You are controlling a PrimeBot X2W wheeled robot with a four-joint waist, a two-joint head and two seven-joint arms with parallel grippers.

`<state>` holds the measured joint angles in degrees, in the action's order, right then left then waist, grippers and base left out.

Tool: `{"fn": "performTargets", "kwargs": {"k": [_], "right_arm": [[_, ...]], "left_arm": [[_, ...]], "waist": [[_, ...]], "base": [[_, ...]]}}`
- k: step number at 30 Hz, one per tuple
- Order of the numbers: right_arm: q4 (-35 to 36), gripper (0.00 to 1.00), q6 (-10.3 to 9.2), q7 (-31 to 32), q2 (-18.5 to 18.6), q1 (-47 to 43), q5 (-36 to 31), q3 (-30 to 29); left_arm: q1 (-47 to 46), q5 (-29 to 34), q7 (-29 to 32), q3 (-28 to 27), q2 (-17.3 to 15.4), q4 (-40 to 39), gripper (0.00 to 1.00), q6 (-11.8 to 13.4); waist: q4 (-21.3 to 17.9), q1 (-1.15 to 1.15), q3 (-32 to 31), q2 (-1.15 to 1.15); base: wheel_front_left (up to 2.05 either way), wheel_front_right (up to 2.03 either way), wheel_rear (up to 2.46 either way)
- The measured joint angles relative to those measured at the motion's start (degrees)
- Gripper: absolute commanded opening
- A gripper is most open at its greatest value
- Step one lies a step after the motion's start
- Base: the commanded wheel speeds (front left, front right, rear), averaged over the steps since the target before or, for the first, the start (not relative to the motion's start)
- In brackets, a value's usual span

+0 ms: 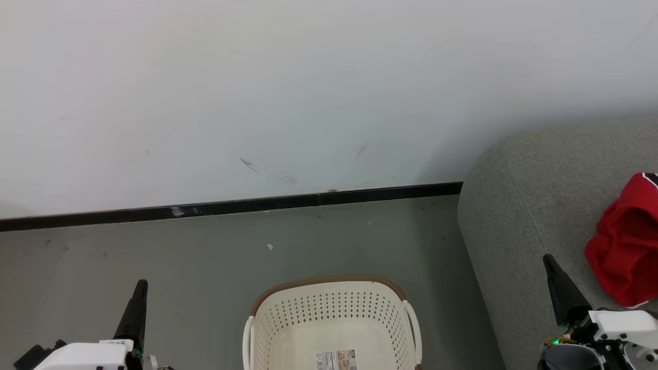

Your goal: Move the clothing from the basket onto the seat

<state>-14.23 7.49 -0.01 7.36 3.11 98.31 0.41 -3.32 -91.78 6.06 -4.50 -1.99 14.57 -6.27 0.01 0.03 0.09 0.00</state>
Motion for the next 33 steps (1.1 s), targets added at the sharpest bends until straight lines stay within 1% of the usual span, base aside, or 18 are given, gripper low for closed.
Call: {"fn": "performTargets", "kwargs": {"k": [33], "right_arm": [[-0.7,0.00,0.00,0.0,0.0,0.1,0.0,-0.2]], "left_arm": [[0.0,0.0,0.0,0.0,0.0,0.6,0.00,0.0]], "waist": [[0.0,-0.01,0.0,0.00]], "base": [[0.00,0.00,0.00]]}}
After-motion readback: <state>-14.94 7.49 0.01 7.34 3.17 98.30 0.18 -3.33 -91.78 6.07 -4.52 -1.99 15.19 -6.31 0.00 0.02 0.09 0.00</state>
